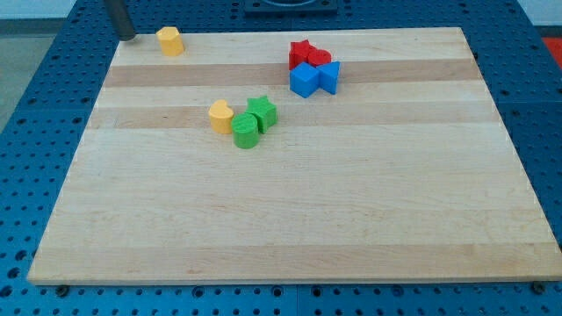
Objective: Push the yellow hexagon above the yellow heart
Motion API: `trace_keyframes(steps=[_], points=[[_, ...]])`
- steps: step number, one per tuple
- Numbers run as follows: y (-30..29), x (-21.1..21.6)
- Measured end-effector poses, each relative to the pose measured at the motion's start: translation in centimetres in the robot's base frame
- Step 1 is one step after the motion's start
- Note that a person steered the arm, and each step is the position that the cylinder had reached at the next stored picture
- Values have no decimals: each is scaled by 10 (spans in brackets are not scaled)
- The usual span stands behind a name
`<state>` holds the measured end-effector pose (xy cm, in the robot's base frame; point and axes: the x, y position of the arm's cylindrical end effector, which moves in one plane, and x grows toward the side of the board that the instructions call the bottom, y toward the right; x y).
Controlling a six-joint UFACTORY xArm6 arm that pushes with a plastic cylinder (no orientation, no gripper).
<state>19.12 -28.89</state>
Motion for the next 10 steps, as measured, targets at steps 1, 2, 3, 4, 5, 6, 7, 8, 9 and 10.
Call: trace_keyframes(steps=[1, 2, 3, 4, 5, 6, 7, 8, 9, 10], points=[[11, 0], [24, 0], [37, 1], [55, 1], [78, 0], [99, 0], [118, 1], [113, 3], [95, 5], [92, 18]])
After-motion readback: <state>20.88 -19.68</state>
